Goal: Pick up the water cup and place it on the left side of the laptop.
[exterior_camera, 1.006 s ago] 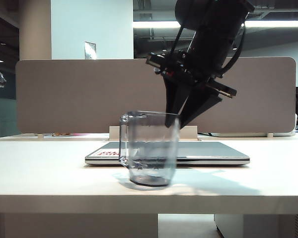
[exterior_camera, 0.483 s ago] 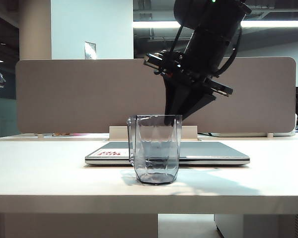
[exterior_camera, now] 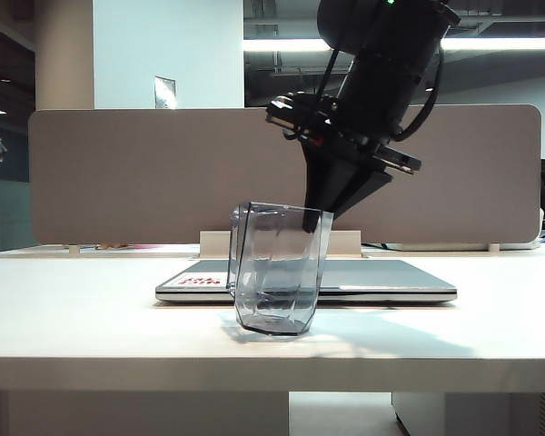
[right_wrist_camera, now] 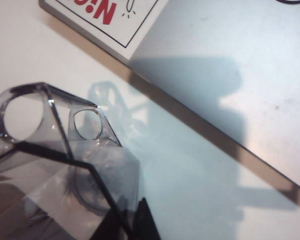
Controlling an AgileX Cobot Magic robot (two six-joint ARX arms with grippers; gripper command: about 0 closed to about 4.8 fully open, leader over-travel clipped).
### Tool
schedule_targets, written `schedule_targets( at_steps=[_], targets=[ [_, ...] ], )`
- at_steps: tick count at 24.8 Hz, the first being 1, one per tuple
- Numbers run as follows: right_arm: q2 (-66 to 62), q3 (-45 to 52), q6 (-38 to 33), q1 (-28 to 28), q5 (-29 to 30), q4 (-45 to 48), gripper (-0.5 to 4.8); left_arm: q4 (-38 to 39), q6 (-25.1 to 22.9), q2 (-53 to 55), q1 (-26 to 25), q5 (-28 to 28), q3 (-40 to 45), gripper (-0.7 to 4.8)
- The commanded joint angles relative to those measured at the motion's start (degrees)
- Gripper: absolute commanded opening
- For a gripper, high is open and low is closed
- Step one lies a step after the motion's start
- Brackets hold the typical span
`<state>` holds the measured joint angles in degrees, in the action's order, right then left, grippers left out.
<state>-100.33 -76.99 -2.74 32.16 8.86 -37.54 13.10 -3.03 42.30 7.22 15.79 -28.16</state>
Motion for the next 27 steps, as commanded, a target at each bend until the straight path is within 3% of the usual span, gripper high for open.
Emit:
schedule_targets(
  at_steps=[1,9,15,21,27],
  targets=[
    [0.2,-0.4,3.3,0.3,-0.5,-0.2,-0.05,-0.3,-0.2,0.0,0.0,-0.2,-0.3,-0.05],
    [0.2,-0.3,14.1,2.5,-7.6,-1.3,-0.05,-0.3,-0.2,0.0,0.0,-0.2,-0.3,-0.05],
    [0.3,-0.4,20.8,2.8,-8.2,-2.7,-0.05,-0.3,-0.2,0.0,0.0,-0.2,-0.3,-0.05],
    [0.3,-0.4,22.7,2.7,-12.2,-1.1,-0.05,0.1,0.0,0.0,0.0,-0.2,-0.3,-0.05],
    [0.2,-0.4,22.6,2.7,-12.2,0.2,-0.05,1.0,0.0,0.0,0.0,-0.2,-0.3,-0.05]
  ],
)
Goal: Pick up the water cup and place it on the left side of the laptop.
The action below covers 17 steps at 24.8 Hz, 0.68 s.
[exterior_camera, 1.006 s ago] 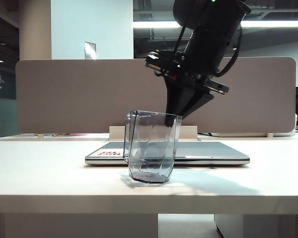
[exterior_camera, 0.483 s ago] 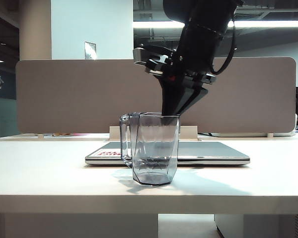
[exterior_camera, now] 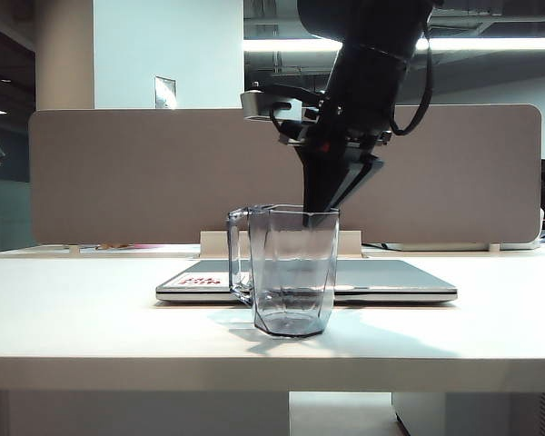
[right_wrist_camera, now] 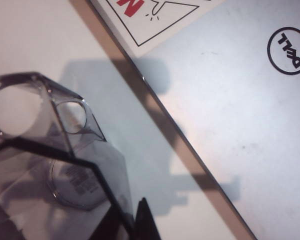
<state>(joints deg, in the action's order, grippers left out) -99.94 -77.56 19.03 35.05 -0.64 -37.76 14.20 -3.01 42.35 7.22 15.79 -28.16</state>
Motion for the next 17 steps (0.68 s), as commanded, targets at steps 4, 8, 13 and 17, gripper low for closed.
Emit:
schedule_targets(
  at_steps=[4,8,13,17],
  targets=[
    [-0.2,0.2,0.5,-0.2,-1.8,0.5,0.01,0.3,0.0,-0.1,0.0,-0.2,-0.3,-0.05],
    [-0.2,0.2,0.5,-0.2,-0.7,0.5,0.24,0.3,0.0,-0.1,0.0,-0.2,-0.3,-0.05],
    [-1.3,0.2,0.5,-0.2,-0.7,0.4,0.59,0.3,0.0,-0.1,0.0,-0.2,-0.3,-0.05],
    [-2.0,0.2,0.5,-0.2,-0.7,0.9,0.69,0.3,0.0,-0.1,0.0,-0.2,-0.3,-0.05]
  ],
)
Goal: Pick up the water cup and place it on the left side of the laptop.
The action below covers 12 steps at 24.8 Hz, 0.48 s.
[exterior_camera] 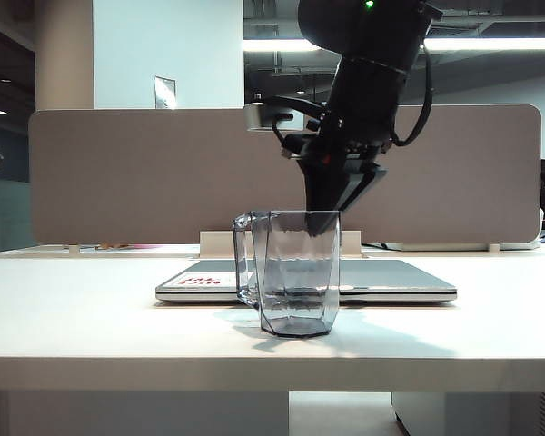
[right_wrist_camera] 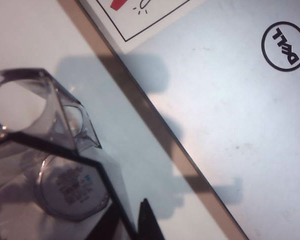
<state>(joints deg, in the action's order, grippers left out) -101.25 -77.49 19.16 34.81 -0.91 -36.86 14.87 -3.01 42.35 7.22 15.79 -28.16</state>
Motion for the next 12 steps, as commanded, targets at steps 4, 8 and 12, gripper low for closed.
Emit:
schedule_targets(
  at_steps=[4,8,12],
  targets=[
    [-0.6,-0.1,0.4,0.1,-0.7,0.7,1.75,-0.4,0.0,-0.1,0.0,-0.2,-0.3,-0.05],
    [-0.6,-0.7,0.4,0.0,-0.7,0.5,2.16,-0.4,0.0,-0.1,0.0,-0.2,-0.3,-0.05],
    [-0.6,-2.3,0.3,0.1,-0.7,-0.5,2.16,-0.4,0.0,-0.1,0.0,-0.6,-0.3,-0.05]
  ],
)
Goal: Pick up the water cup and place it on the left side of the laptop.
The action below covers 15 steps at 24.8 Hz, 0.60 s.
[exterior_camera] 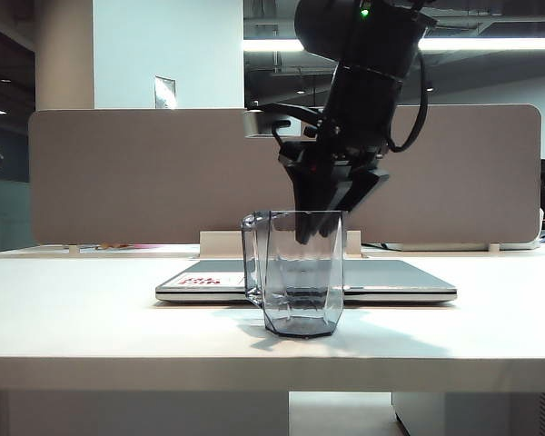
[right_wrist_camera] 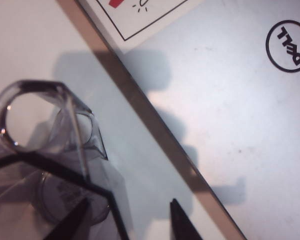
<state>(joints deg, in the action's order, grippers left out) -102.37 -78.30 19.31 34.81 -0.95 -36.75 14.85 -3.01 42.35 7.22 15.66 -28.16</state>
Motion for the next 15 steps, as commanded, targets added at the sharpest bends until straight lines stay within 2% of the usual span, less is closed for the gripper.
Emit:
schedule_targets(
  at_steps=[1,15],
  targets=[
    [0.5,-2.3,0.2,0.1,-0.7,-1.3,2.16,-0.3,0.0,-0.1,0.0,-0.5,-0.3,-0.05],
    [0.5,-14.5,0.2,0.1,-0.6,-15.3,2.15,-0.9,0.0,0.0,0.0,-0.4,-0.3,-0.05]
  ],
)
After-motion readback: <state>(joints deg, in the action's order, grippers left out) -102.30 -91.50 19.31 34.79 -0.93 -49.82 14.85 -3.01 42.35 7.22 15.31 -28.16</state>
